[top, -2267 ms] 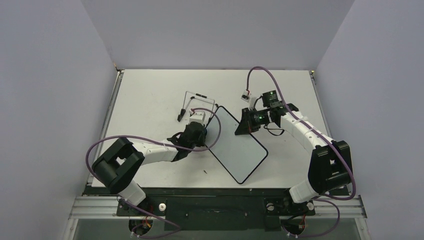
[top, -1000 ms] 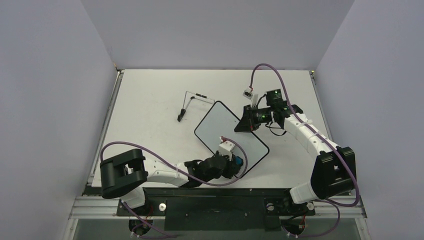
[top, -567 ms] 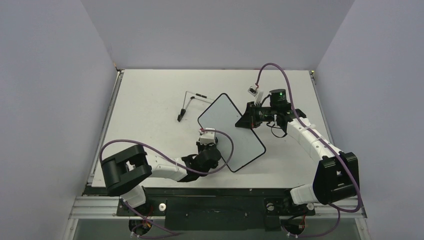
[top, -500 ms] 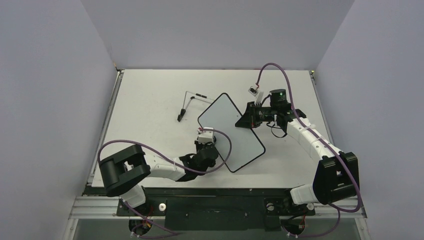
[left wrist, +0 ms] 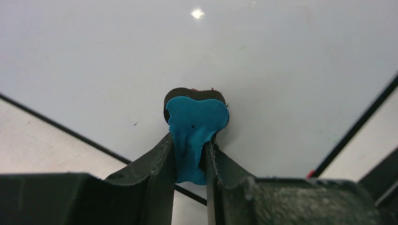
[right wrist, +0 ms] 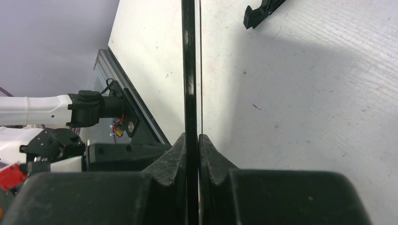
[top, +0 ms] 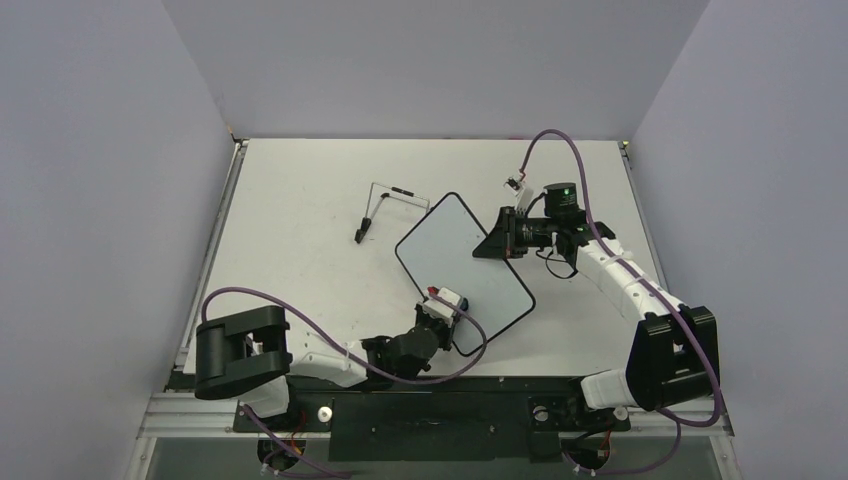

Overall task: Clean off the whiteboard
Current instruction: Erase the whiteboard at the whiteboard stand.

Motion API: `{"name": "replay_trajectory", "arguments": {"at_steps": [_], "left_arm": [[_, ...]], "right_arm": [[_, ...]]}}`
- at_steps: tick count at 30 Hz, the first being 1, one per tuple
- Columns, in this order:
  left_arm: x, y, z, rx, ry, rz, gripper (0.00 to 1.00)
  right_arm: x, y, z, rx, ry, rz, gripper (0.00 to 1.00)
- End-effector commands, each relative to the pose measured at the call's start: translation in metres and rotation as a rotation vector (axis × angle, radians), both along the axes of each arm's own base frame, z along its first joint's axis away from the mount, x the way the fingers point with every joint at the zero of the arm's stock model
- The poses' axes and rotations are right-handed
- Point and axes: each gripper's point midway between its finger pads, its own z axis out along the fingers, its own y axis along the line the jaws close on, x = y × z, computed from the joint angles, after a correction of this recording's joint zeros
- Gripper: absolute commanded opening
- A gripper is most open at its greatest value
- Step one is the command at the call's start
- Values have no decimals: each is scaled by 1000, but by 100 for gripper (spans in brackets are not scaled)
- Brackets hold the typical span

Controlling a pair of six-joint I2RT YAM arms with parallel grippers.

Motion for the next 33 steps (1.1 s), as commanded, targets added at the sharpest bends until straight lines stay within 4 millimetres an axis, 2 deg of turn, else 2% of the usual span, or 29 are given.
{"name": "replay_trajectory", "arguments": {"at_steps": [1, 9, 13, 18, 23, 33], "left_arm": [[-24, -53, 53, -148, -44, -178, 0], [-56, -80, 54, -158, -30, -286, 0], [-62, -83, 48, -140, -28, -278, 0], [-56, -78, 37, -74, -51, -183, 0], [-39, -55, 22, 21, -72, -20, 0], [-45, -47, -17, 99, -11, -39, 0]], "right_arm": [[-19, 15, 52, 170, -24, 90, 0], [-16, 12, 54, 184, -23, 73, 0], [-17, 12, 55, 187, -26, 71, 0], [-16, 11, 58, 196, -32, 66, 0], [-17, 10, 59, 201, -32, 63, 0], [-16, 10, 57, 203, -27, 59, 0]]}}
